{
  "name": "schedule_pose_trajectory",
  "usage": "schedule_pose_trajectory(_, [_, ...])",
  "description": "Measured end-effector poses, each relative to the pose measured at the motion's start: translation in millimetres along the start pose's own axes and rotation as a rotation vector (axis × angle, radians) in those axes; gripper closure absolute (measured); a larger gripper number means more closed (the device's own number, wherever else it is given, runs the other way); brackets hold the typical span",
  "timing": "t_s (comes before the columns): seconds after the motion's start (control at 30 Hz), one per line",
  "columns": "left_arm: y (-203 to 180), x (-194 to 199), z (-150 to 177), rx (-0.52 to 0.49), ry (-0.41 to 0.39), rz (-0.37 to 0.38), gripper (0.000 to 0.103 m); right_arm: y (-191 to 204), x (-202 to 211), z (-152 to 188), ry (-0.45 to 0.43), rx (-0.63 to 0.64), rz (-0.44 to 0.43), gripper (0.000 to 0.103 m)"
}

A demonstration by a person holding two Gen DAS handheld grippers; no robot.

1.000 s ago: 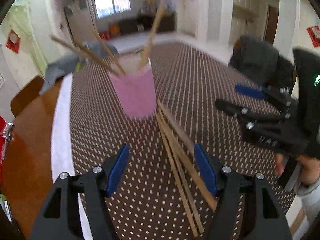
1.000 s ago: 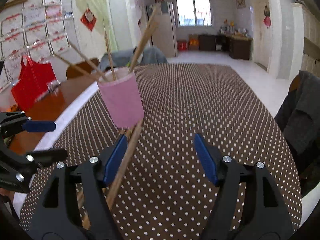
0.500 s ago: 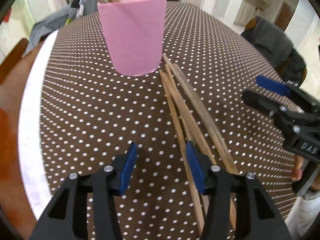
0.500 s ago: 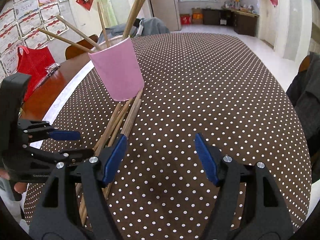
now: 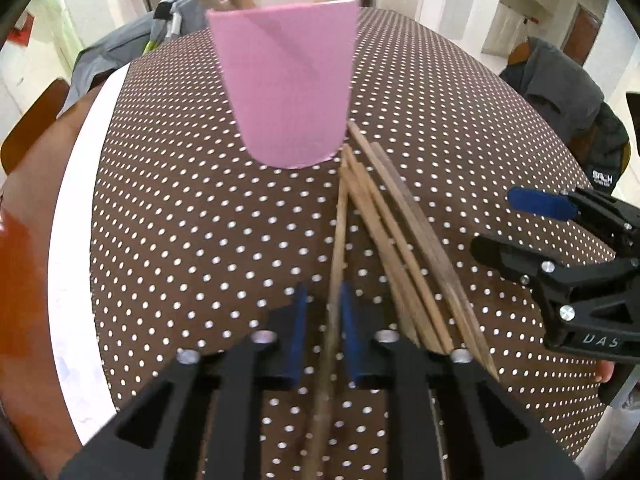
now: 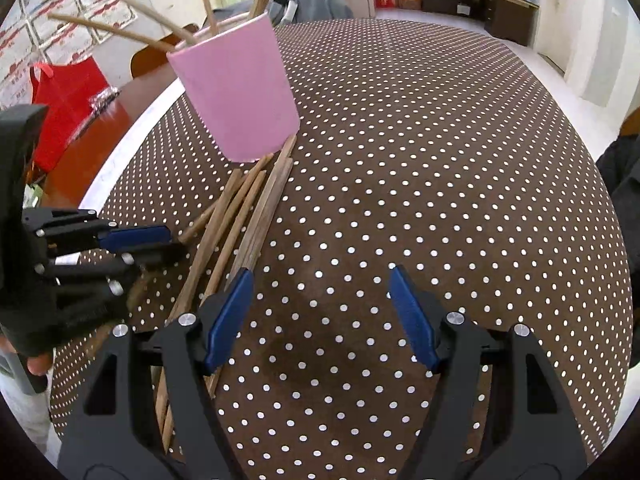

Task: Organize utensils
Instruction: 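Lower both open tools back to the chopstick pile beside the cup, then grasp a chopstick with the left tool while the right tool grasps one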

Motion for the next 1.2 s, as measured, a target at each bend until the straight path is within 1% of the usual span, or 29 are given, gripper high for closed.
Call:
schedule_pose_trajectory(0.07, [5,2,2,0.010,-0.003,0.017,0.095,4,-2,-1,0.007,0.014,0.003,0.033])
schedule_pose_trajectory(0.27, [8,7,14,0.003,-0.007,0.023,0.096,18,-12,-7,0.038,0.044,0.007,0.033])
schedule_pose_trajectory(0.43, [12,9,22,0.026,0.017,0.057,0.096,23,-20,-13,0.059,0.058,0.029,0.033])
schedule_pose_trajectory(0.57, [15,6,17,0.054,0.044,0.077,0.096,25,-24,-19,0.088,0.066,0.032,0.034])
schedule_pose_trajectory(0.73, [15,0,5,0.049,0.063,0.060,0.096,31,-34,-32,0.142,0.078,0.045,0.033])
schedule_pose_trajectory(0.9, [13,-4,-5,0.035,0.083,0.040,0.096,32,-44,-44,0.208,0.084,0.040,0.033])
schedule_pose_trajectory(1.03, [12,-5,-9,0.039,0.090,0.033,0.095,41,-49,-54,0.232,0.100,0.060,0.033])
schedule_pose_trajectory(1.07, [11,-5,-9,0.036,0.093,0.034,0.094,43,-51,-55,0.236,0.107,0.064,0.033])
schedule_pose_trajectory(1.17, [7,-4,-7,0.023,0.094,0.050,0.084,51,-53,-56,0.254,0.120,0.064,0.033])
schedule_pose_trajectory(1.2, [5,-4,-7,0.018,0.093,0.048,0.083,54,-54,-57,0.253,0.130,0.073,0.033])
Point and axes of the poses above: each gripper's, at about its wrist camera, not at the fingertips, and x roughly against the way its jaws point, y to its left, z to its underside, the point moved 6 cm from there along -x, roughly the way its jaws point, and after that the axes turned 6 degrees about x, right-handed, at the moved point
